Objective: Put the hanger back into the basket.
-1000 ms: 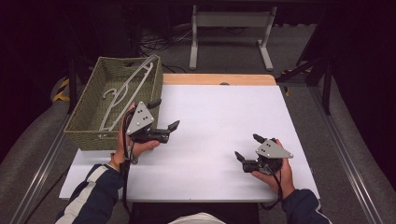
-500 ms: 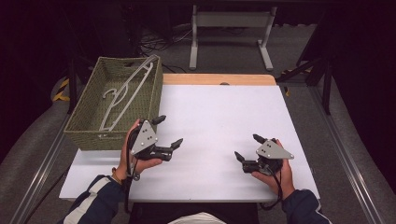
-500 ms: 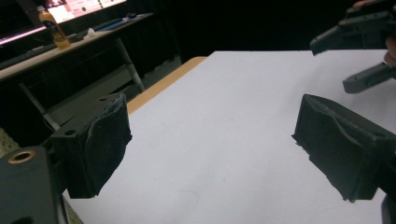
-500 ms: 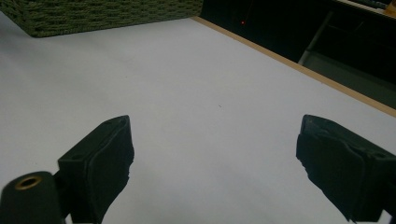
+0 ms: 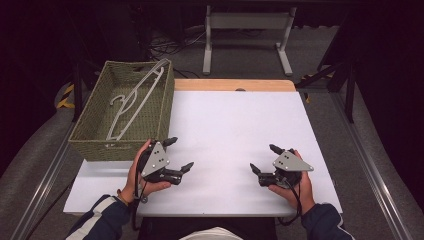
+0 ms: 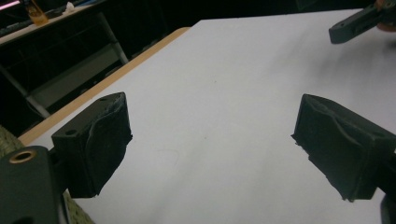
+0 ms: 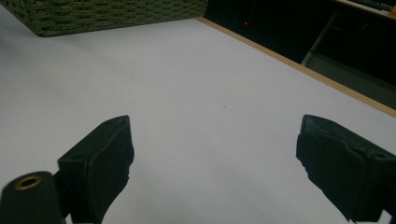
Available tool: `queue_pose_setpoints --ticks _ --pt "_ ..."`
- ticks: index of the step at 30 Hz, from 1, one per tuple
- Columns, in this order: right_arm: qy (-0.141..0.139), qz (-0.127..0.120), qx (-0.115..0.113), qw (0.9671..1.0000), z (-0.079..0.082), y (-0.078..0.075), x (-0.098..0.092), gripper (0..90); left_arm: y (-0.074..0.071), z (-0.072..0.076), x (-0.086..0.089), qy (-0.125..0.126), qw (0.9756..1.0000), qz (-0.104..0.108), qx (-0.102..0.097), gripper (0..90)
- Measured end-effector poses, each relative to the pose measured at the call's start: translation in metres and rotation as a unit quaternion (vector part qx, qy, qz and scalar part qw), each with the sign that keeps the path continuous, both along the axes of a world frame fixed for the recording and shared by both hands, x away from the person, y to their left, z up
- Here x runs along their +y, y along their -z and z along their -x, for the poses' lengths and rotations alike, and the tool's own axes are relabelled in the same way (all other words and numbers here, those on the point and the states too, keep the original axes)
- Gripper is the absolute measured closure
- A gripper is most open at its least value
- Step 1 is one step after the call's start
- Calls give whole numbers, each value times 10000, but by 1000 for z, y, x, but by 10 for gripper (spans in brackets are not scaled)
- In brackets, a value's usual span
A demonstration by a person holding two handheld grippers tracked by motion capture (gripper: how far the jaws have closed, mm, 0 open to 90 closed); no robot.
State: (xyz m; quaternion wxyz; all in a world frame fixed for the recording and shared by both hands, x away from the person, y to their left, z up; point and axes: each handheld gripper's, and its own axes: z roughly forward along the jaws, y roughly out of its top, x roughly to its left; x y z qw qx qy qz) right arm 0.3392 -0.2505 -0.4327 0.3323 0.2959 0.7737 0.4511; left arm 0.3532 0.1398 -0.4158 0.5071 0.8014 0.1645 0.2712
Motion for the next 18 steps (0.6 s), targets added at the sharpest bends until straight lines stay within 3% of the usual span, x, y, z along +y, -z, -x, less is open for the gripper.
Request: queue_pose_setpoints --ticks 3,9,11,18 --pt "0 -8 1 10000 1 0 1 116 8 2 4 -75 9999 -145 3 116" --pt "-56 3 -19 10000 3 -1 3 116 26 4 13 -141 9988 -383 259 116" --pt "-65 3 -17 10000 3 -1 4 115 30 5 16 -146 9986 -327 393 115" --pt "-93 32 8 10000 3 0 5 115 36 11 29 -198 9978 -272 577 112"
